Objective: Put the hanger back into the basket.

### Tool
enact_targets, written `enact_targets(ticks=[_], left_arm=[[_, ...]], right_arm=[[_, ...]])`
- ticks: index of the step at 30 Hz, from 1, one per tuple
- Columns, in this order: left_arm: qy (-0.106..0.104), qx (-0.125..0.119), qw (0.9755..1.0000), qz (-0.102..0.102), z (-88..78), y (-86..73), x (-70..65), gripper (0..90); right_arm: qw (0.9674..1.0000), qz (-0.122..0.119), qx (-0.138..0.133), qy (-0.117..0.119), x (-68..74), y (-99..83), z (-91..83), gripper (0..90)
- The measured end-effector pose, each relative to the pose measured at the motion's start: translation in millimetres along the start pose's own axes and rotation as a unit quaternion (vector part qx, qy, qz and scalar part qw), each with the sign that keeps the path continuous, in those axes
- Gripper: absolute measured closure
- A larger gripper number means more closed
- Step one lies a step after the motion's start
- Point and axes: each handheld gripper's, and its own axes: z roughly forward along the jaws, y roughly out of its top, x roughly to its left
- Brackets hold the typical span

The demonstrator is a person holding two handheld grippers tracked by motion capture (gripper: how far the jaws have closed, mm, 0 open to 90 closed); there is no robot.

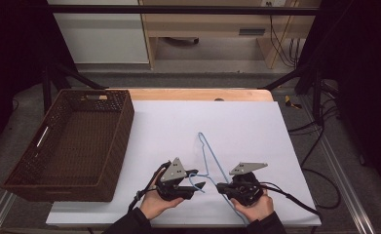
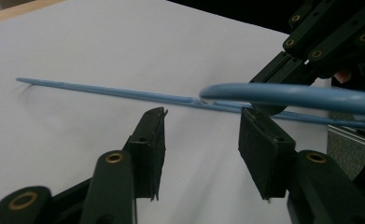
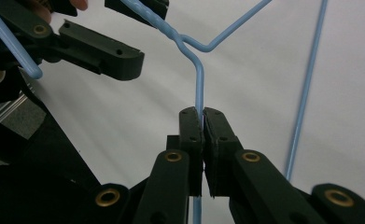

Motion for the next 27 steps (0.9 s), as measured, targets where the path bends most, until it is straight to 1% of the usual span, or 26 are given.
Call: enact_targets(ticks=[2, 4, 7, 8, 10, 12, 13, 14, 15, 17, 18, 22, 27], left_arm=[[-0.003, -0.005, 1.0, -0.002, 2.5, -0.2, 1.3, 56.3], [-0.008, -0.008, 0.9999, -0.008, 4.7, -0.4, 2.1, 58.4], [-0.01, -0.006, 0.9999, -0.006, 6.6, -0.6, 1.6, 62.2], [-0.013, -0.006, 0.9999, -0.002, 7.0, -0.6, 0.6, 63.6], [-0.014, -0.01, 0.9998, -0.002, 6.9, -0.1, 0.7, 66.3], [-0.015, -0.014, 0.9998, -0.003, 7.0, 0.3, 0.6, 69.5], [-0.016, -0.015, 0.9998, -0.002, 7.2, 0.5, 0.3, 70.4], [-0.015, -0.014, 0.9998, 0.002, 7.4, 0.7, -0.2, 70.8], [-0.015, -0.014, 0.9998, 0.002, 7.4, 0.7, -0.2, 71.4], [-0.014, -0.014, 0.9998, 0.006, 7.5, 0.7, -1.3, 74.3], [-0.013, -0.018, 0.9997, 0.004, 7.3, 0.9, -1.6, 76.8], [-0.009, -0.019, 0.9998, -0.003, 6.8, 1.1, -0.1, 82.6], [-0.009, -0.02, 0.9998, -0.005, 6.7, 1.2, -0.2, 84.4]], right_arm=[[1.0, -0.002, 0.001, -0.001, -0.3, -0.1, 0.1, 87.6], [1.0, -0.003, 0.0, 0.001, -0.5, -0.1, 0.4, 87.6], [1.0, -0.003, 0.001, -0.001, -0.3, -0.2, 0.2, 87.5], [1.0, -0.003, 0.001, -0.001, -0.4, -0.2, 0.2, 87.6], [1.0, -0.005, 0.001, 0.002, -0.6, -0.3, 0.6, 87.6], [1.0, 0.0, 0.003, 0.003, 0.4, -0.2, 0.9, 87.6], [1.0, -0.003, 0.002, 0.002, 0.0, -0.4, 1.3, 87.5], [1.0, -0.003, 0.003, 0.001, 0.0, -0.4, 1.4, 87.5], [1.0, -0.003, 0.003, 0.001, 0.0, -0.4, 1.4, 87.5], [1.0, -0.004, 0.003, 0.001, 0.0, -0.4, 1.3, 87.5], [1.0, -0.003, 0.003, 0.002, 0.1, -0.4, 1.2, 87.5], [1.0, -0.003, 0.004, 0.002, 0.2, -0.4, 0.9, 87.5], [1.0, -0.005, 0.005, 0.002, 0.2, -0.4, 0.9, 87.4]])
